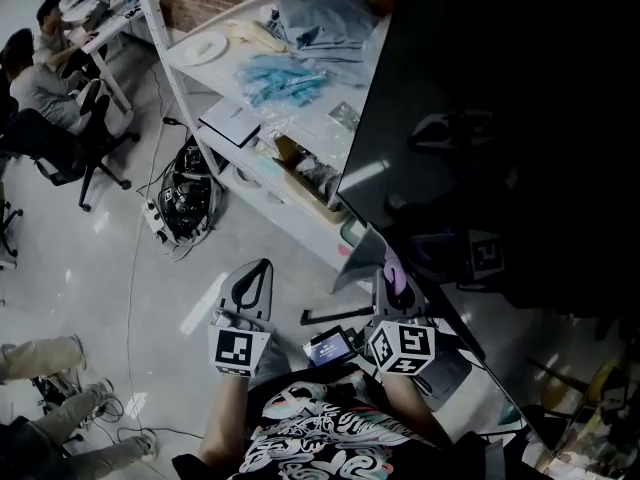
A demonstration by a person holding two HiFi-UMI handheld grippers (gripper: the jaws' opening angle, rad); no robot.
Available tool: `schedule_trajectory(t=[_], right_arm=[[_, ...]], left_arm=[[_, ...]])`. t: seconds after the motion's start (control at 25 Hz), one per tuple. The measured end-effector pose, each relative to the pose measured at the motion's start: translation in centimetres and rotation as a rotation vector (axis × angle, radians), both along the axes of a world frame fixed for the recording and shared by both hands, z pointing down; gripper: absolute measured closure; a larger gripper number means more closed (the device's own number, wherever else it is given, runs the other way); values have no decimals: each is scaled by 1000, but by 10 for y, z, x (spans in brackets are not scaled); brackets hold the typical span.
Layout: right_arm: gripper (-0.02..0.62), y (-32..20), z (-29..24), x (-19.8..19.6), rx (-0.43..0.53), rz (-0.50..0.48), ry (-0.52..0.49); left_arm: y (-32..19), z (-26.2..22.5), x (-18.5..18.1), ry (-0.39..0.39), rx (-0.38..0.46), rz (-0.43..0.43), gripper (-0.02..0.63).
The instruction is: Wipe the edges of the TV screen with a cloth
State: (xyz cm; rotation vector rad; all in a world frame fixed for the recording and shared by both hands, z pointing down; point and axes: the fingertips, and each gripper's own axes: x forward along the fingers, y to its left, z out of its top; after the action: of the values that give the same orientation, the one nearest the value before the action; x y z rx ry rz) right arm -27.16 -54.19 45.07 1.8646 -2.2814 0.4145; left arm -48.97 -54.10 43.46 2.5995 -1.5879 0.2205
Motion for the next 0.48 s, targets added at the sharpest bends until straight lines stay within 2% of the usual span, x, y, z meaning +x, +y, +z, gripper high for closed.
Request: schedule_trajectory(t=[0.16, 0.48], right_arm=[[486, -10, 2, -7, -9, 0, 12], [486, -36, 0, -31, 1, 12, 16]], left_arm=[[-12, 2, -9, 29, 13, -7, 588], [-39, 4, -36, 27, 7, -3, 588]])
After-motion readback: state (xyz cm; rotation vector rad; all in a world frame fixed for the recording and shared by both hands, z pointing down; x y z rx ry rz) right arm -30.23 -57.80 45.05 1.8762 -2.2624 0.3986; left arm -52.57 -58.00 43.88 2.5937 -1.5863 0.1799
